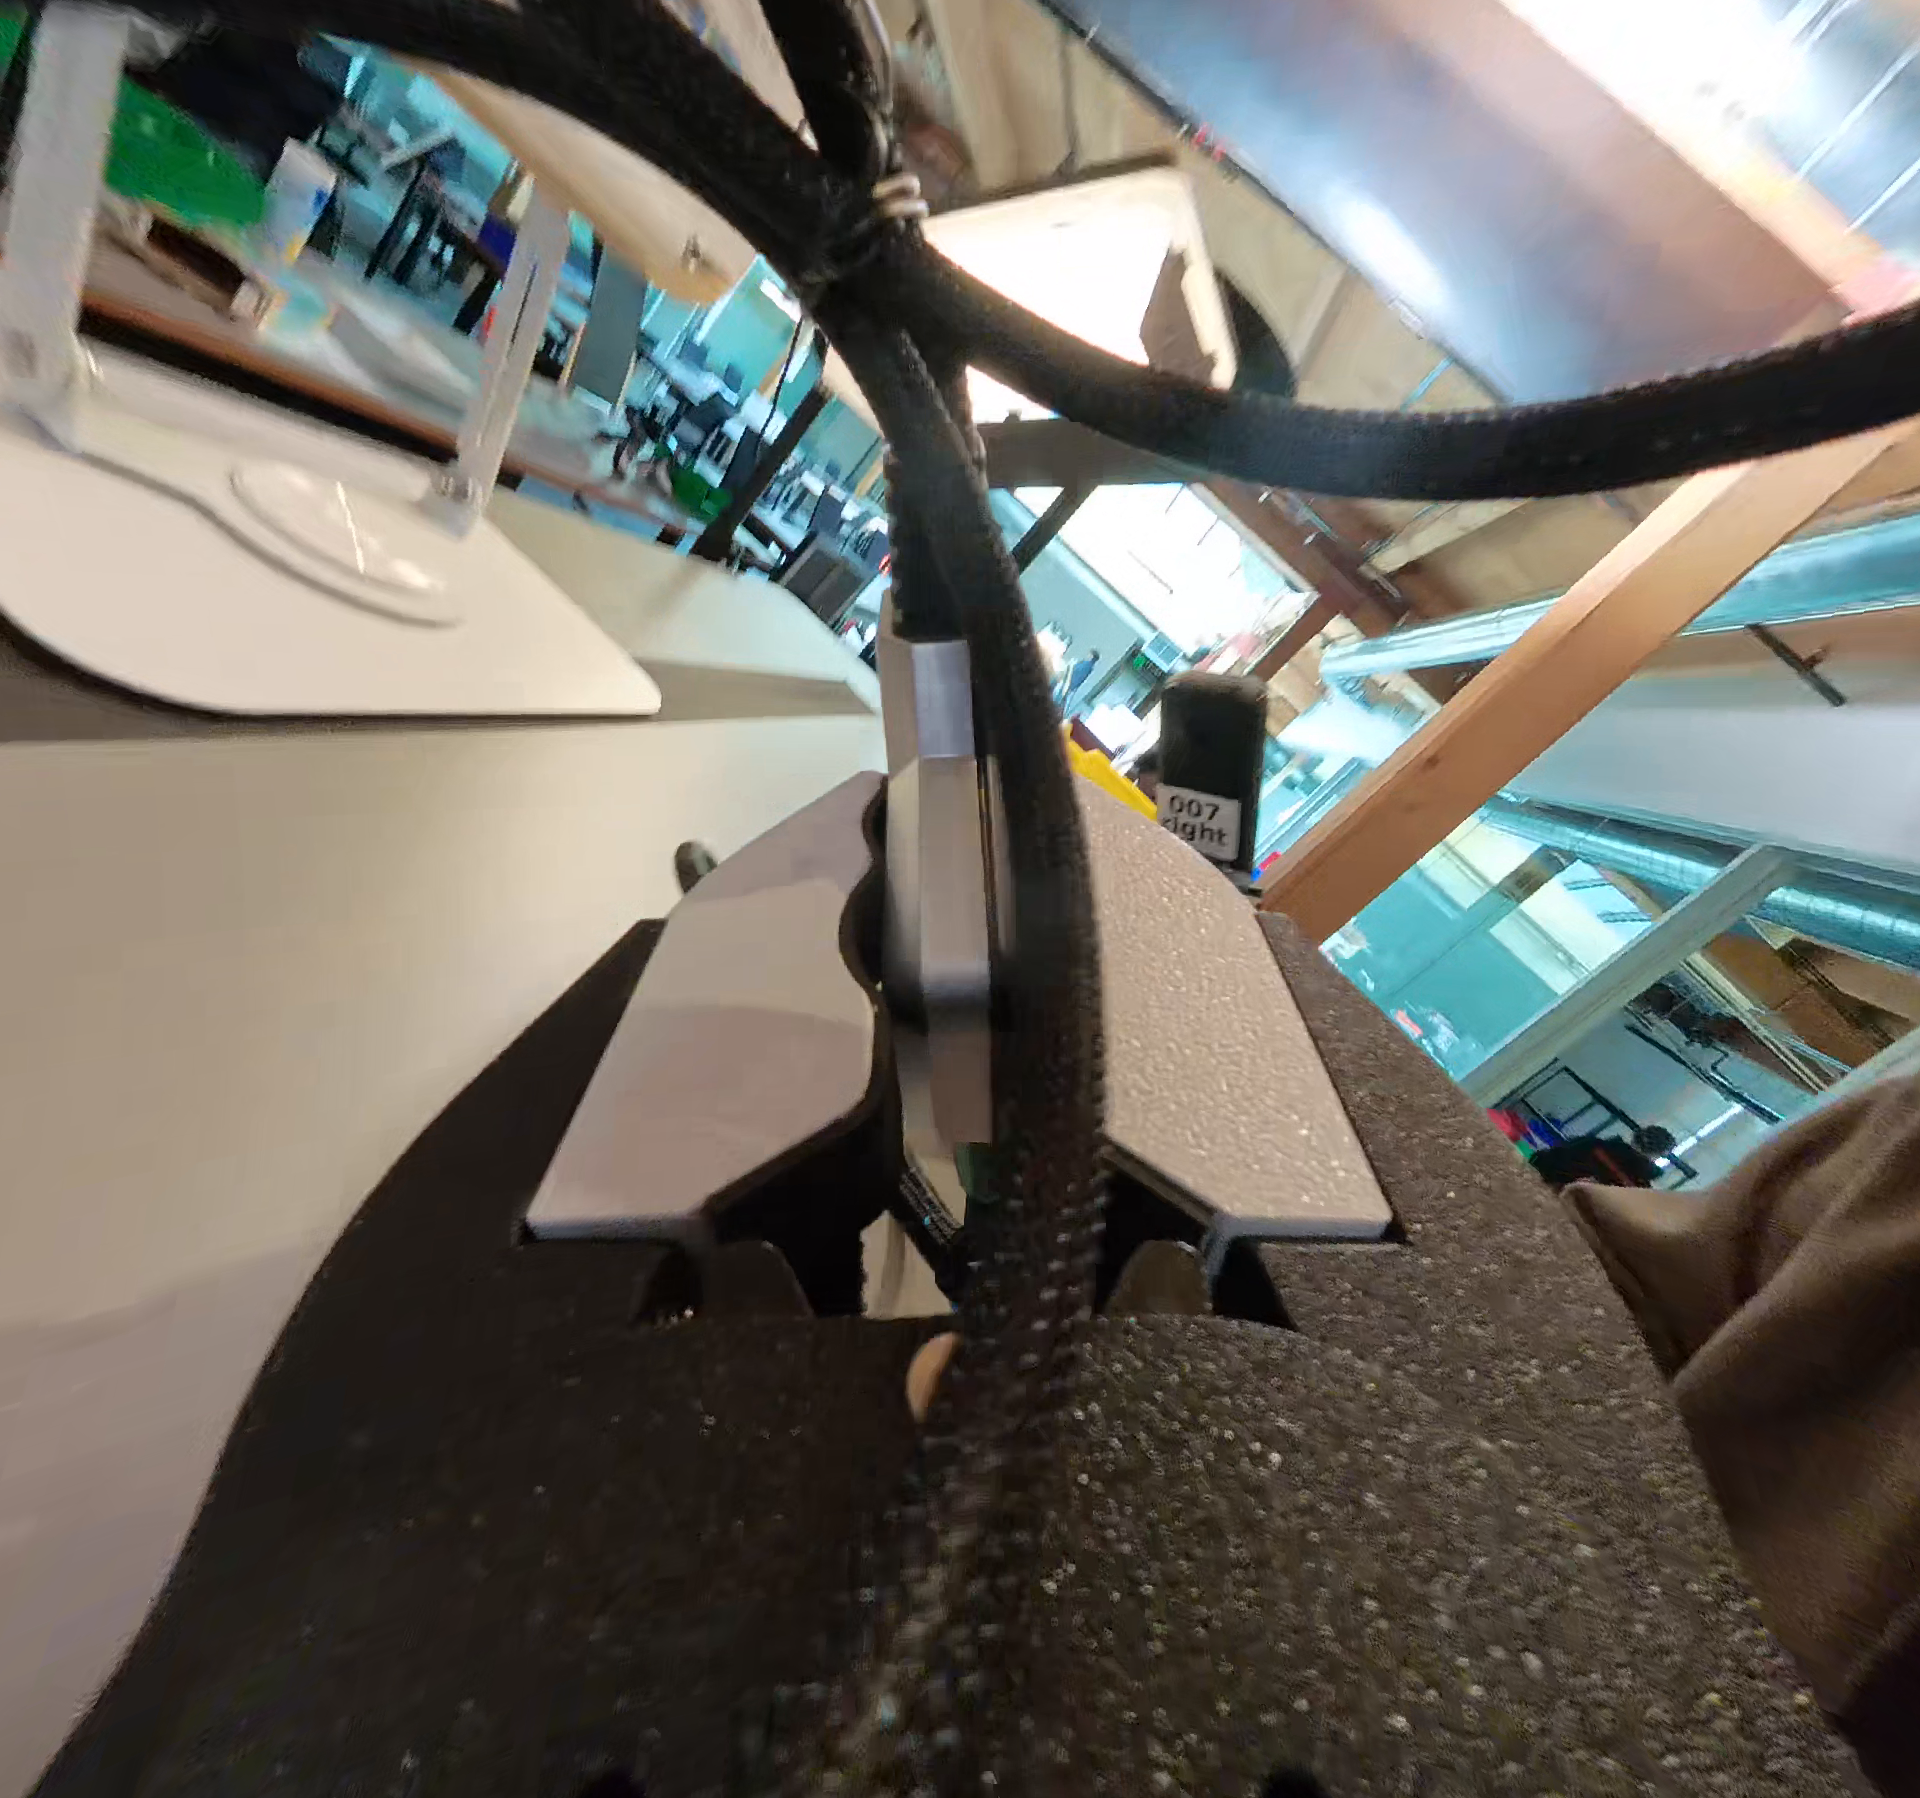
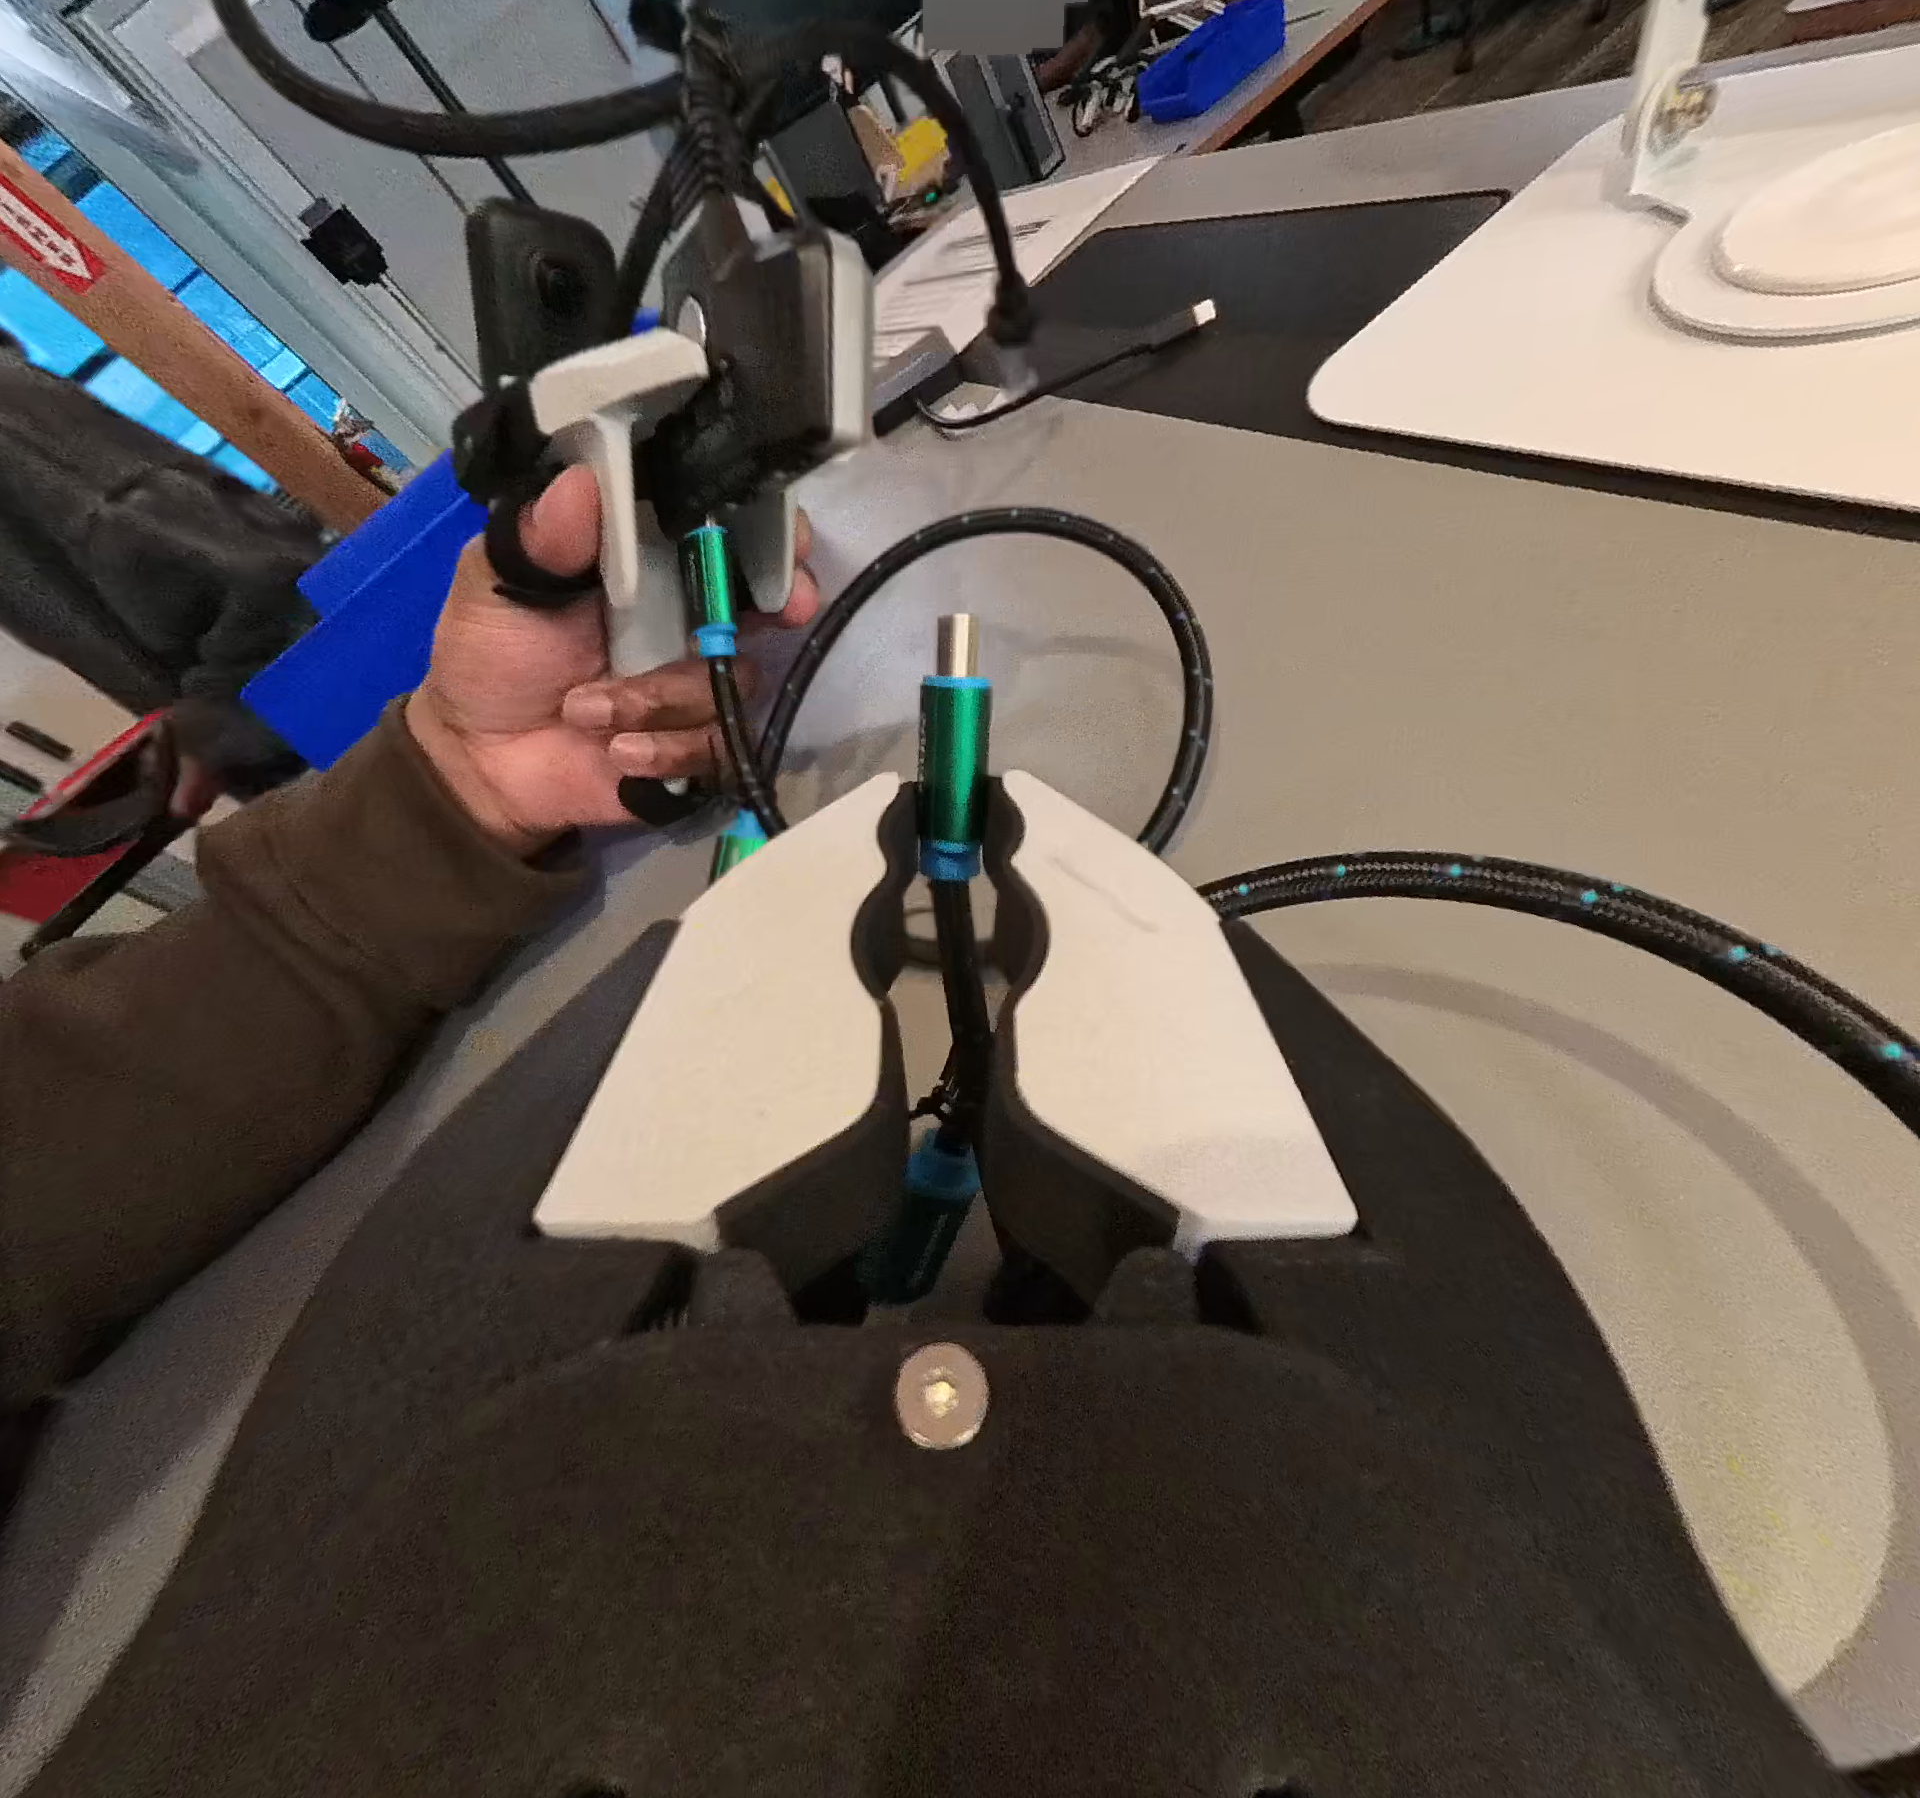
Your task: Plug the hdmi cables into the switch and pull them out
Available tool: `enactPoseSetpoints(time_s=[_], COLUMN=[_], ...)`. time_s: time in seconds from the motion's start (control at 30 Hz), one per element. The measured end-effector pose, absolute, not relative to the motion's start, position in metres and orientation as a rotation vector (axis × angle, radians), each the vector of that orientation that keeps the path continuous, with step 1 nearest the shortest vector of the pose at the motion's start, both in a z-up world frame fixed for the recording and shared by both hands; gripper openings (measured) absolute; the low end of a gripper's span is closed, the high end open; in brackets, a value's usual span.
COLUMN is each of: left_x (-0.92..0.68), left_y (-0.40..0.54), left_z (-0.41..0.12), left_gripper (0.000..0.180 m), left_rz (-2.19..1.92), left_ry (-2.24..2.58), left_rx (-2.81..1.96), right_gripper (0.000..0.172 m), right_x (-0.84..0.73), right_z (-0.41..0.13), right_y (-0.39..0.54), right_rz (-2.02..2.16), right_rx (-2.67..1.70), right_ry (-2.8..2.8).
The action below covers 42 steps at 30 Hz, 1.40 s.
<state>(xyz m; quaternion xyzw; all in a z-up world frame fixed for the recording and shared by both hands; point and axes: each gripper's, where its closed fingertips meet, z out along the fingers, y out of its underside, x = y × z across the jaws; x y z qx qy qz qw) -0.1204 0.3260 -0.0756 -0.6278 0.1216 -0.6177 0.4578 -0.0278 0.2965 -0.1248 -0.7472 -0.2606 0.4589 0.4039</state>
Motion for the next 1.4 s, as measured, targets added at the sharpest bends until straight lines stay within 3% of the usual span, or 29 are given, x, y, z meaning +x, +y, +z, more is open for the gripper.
enactPoseSetpoints(time_s=[0.03, 0.37, 0.63, 0.8, 0.9, 1.03, 1.23, 1.4], left_x=[-0.113, -0.091, -0.091, -0.091, -0.088, -0.086, -0.087, -0.088], left_y=[0.327, 0.329, 0.332, 0.332, 0.331, 0.33, 0.328, 0.328], left_z=[-0.08, -0.096, -0.097, -0.096, -0.097, -0.096, -0.096, -0.095], left_gripper=[0.017, 0.023, 0.023, 0.022, 0.023, 0.023, 0.022, 0.022], left_rz=[-1.532, -1.554, -1.579, -1.594, -1.602, -1.605, -1.608, -1.615], left_ry=[0.293, 0.275, 0.257, 0.253, 0.256, 0.261, 0.261, 0.257], left_rx=[-1.575, -1.683, -1.692, -1.69, -1.697, -1.696, -1.688, -1.677], right_gripper=[0.012, 0.012, 0.011, 0.011, 0.011, 0.011, 0.012, 0.013], right_x=[-0.025, -0.021, 0.03, 0.137, 0.203, 0.273, 0.327, 0.339], right_z=[-0.124, -0.111, -0.012, 0.07, 0.091, 0.062, -0.054, -0.099], right_y=[0.299, 0.297, 0.227, 0.173, 0.154, 0.153, 0.179, 0.186], right_rz=[1.155, 1.093, 0.856, 0.669, 0.557, 0.557, 0.799, 0.8], right_rx=[-1.885, -1.878, -1.755, -1.689, -1.689, -1.72, -1.822, -1.926], right_ry=[-0.628, -0.567, -0.37, -0.219, -0.097, 0.151, 0.536, 0.643])
